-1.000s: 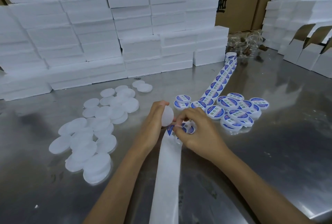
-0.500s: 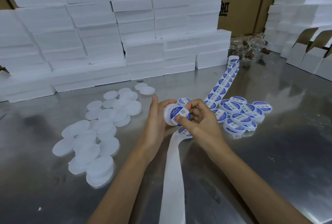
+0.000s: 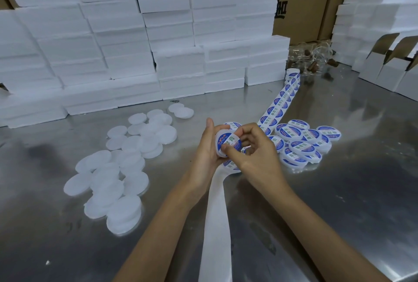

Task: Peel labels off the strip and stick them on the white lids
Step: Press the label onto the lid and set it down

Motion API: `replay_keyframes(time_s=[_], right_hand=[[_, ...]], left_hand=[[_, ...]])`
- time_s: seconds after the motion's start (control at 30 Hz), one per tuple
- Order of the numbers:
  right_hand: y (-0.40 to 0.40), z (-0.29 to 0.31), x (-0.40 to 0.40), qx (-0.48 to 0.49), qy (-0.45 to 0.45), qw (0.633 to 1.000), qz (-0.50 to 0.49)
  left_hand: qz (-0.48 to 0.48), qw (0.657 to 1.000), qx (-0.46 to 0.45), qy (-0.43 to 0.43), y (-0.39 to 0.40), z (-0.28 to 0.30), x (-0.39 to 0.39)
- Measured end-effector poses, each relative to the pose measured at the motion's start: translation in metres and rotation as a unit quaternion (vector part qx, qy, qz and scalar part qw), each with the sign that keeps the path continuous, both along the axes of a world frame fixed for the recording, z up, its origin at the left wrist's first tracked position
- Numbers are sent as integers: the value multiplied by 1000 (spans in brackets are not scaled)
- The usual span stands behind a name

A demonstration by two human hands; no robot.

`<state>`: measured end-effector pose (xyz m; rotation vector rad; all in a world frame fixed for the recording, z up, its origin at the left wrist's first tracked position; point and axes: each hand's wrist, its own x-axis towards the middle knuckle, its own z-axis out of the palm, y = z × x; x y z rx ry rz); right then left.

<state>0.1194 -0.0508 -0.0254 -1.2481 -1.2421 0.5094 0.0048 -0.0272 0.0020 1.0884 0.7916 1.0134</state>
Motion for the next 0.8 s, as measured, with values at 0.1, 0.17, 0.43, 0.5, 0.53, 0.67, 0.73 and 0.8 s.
replay_keyframes(time_s=[0.1, 0.17, 0.43, 0.5, 0.53, 0.67, 0.73, 0.8], right_hand=[[2, -4, 6, 15, -107, 992, -64], [3, -5, 10, -6, -97, 993, -74], [0, -8, 11, 37, -272, 954, -120], [1, -8, 13, 33, -280, 952, -115], [3, -9, 13, 25, -276, 954, -112], [5, -12, 16, 8, -252, 963, -93], [4, -11, 17, 3, -253, 963, -88], [2, -8, 17, 10, -291, 950, -114]], left_hand=[[-4, 999, -12, -33, 2, -3, -4], [-14, 997, -38, -67, 4, -3, -8], [-97, 988, -73, -100, 2, -1, -10], [-106, 988, -69, -84, 2, -2, -10], [-109, 989, -66, -80, 3, -3, -10], [-113, 990, -59, -67, 0, -5, -6], [-106, 990, -58, -67, 1, -6, -6], [-101, 991, -60, -64, 1, -5, -5]])
